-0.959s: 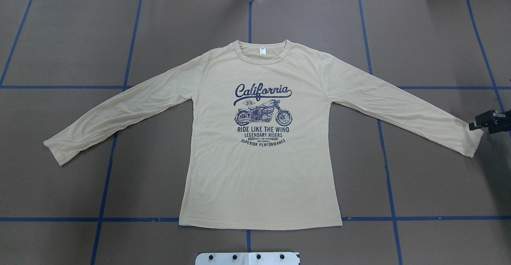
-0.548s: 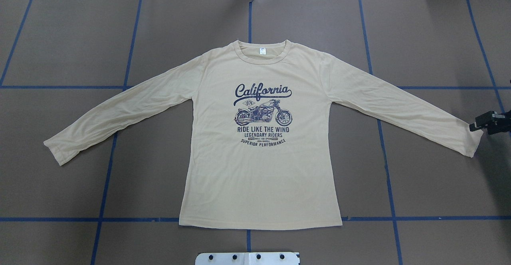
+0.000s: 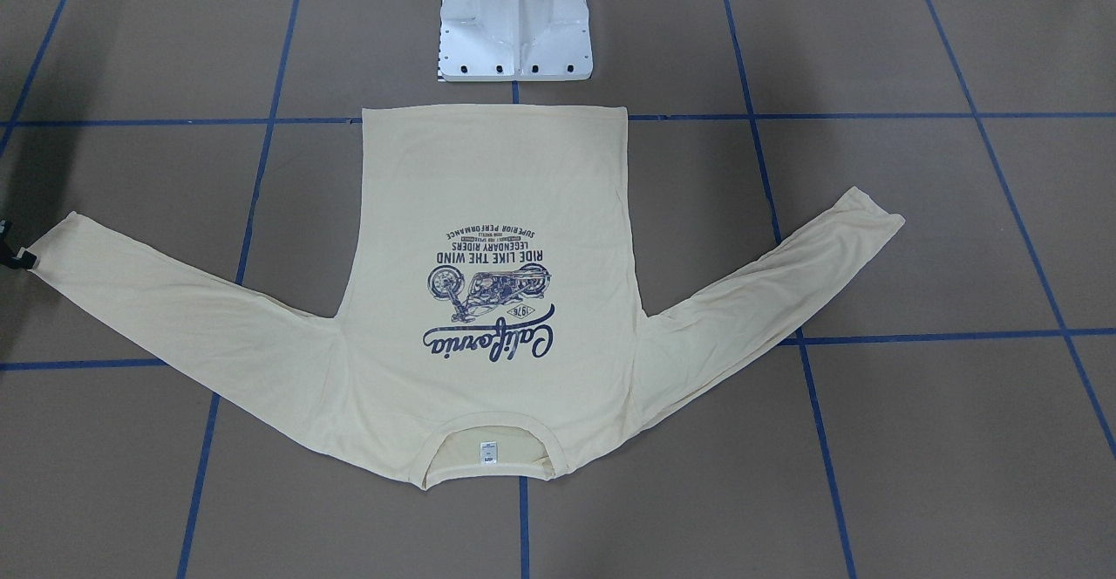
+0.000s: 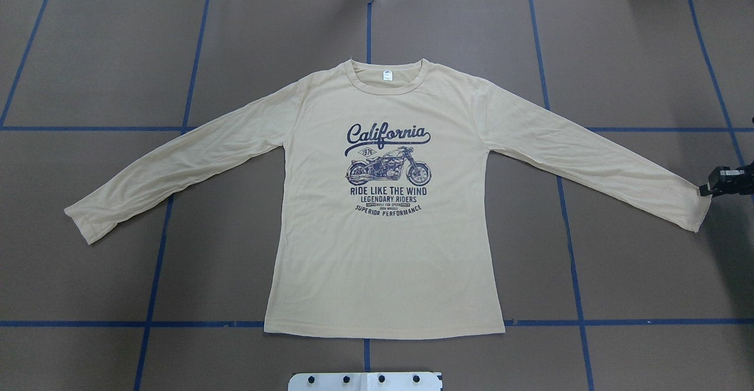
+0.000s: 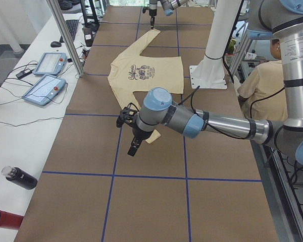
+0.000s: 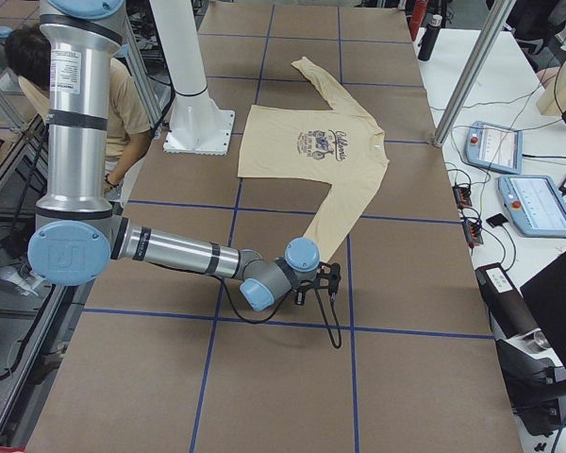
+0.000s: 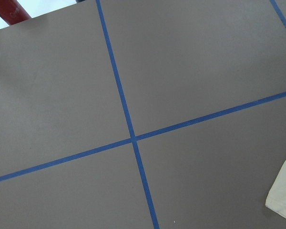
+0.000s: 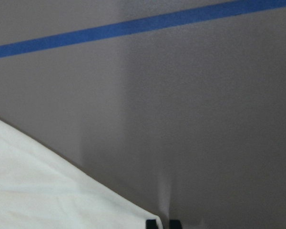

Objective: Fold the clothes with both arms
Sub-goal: 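Grasp the cuff of the sleeve nearest the right gripper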

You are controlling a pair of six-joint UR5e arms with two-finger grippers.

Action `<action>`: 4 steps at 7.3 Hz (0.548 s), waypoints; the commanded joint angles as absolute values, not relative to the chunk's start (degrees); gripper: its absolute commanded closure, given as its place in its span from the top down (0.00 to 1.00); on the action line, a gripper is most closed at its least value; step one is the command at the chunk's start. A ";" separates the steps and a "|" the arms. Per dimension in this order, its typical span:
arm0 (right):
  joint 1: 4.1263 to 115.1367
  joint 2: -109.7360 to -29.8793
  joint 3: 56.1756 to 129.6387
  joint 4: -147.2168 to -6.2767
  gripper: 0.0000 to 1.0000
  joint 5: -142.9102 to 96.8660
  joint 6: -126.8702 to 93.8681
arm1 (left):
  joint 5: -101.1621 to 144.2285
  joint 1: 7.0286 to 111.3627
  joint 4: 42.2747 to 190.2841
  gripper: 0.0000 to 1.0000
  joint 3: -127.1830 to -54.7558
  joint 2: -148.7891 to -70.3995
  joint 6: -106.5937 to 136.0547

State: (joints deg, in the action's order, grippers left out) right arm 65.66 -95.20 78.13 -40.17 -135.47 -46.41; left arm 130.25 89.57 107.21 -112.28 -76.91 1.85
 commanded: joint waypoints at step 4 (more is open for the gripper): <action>65.05 -90.92 93.75 -46.05 0.00 -138.26 -59.15 | 132.00 89.65 106.96 1.00 -113.64 -76.90 1.93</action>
State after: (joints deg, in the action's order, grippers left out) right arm 65.76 -94.08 88.95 -44.62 -138.04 -51.03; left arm 130.74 89.65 106.98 -113.15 -76.90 1.86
